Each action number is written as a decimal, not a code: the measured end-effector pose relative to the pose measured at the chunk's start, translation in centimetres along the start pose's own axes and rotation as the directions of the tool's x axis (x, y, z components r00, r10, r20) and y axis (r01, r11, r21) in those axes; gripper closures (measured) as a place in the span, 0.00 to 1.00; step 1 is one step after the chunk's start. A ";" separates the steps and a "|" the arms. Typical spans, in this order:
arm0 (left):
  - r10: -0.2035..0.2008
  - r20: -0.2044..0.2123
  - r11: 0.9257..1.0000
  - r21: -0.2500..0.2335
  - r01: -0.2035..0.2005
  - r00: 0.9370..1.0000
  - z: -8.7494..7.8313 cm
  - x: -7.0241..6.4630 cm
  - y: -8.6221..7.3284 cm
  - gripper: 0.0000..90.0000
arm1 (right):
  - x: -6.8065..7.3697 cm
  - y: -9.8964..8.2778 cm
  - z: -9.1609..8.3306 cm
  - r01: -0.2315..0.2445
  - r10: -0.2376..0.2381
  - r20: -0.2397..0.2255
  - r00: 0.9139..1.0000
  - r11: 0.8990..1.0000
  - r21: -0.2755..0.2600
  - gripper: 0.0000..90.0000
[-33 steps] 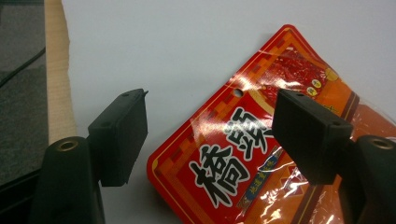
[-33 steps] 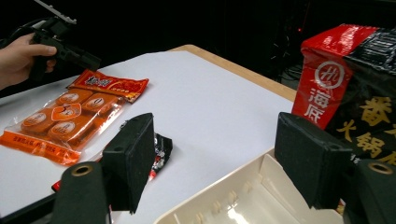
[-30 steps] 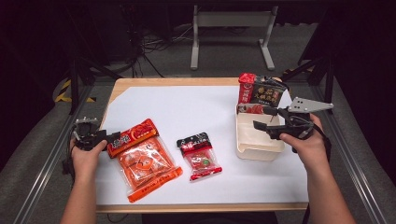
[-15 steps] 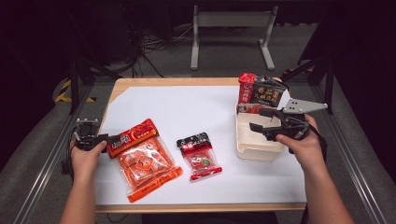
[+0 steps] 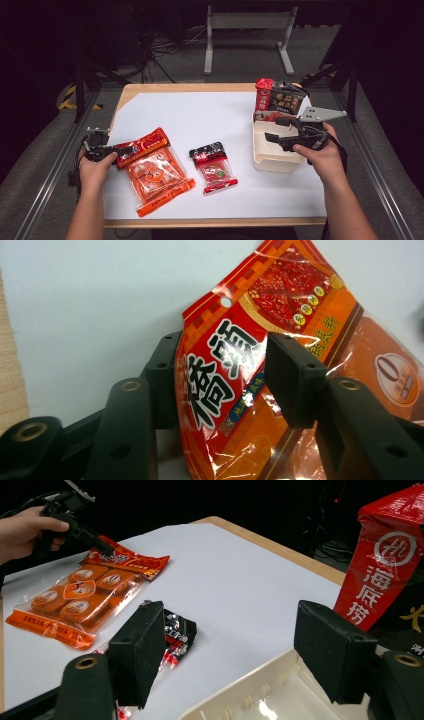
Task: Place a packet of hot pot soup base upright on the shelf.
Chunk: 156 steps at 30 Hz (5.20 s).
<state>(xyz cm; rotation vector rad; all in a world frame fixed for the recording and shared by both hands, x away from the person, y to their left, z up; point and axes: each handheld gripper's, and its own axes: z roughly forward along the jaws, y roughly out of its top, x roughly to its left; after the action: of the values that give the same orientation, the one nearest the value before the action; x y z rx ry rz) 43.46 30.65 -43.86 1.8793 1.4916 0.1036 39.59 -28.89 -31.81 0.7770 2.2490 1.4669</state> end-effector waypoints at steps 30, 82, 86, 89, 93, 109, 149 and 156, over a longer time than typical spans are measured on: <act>0.081 0.131 0.997 -0.020 -0.079 0.988 0.2 -0.8 0.0 0.86 | 0.2 -0.1 0.6 -0.001 0.002 -0.018 1.000 1.000 0.016 0.32; 0.357 0.126 0.918 -0.234 -0.322 0.926 -8.1 -8.1 2.4 1.00 | 0.7 0.7 -1.2 0.004 -0.005 -0.008 1.000 0.997 -0.076 0.51; 0.393 0.137 0.899 -0.264 -0.349 0.909 -9.2 -9.3 2.4 1.00 | 1.0 0.8 -1.0 0.011 -0.013 -0.016 1.000 0.997 -0.075 0.51; 0.413 0.153 0.889 -0.283 -0.361 0.898 -9.7 -9.9 2.5 1.00 | 1.2 0.9 -1.0 0.014 -0.016 -0.021 1.000 0.997 -0.076 0.51; 0.445 0.173 0.871 -0.314 -0.379 0.879 -10.4 -10.9 2.5 1.00 | 1.7 1.0 -0.7 0.011 -0.014 -0.039 0.999 0.997 -0.077 0.50; 0.549 0.157 0.799 -0.386 -0.460 0.821 -13.0 -15.0 2.2 1.00 | 3.3 1.5 1.0 0.031 -0.037 -0.103 0.994 0.998 -0.058 0.46; 0.668 0.205 0.700 -0.501 -0.509 0.715 -13.0 -20.9 2.5 1.00 | 7.9 3.0 9.6 0.121 -0.121 -0.286 0.950 0.992 -0.019 0.31; 0.704 0.211 0.673 -0.503 -0.542 0.678 -12.6 -22.7 2.1 1.00 | 9.2 2.8 10.7 0.169 -0.168 -0.332 0.928 0.985 -0.028 0.29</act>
<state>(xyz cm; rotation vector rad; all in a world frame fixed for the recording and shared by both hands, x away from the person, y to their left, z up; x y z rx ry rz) 31.79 16.68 -25.21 1.8468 0.4290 0.3190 38.98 -14.64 -33.51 0.3398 2.4868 1.6117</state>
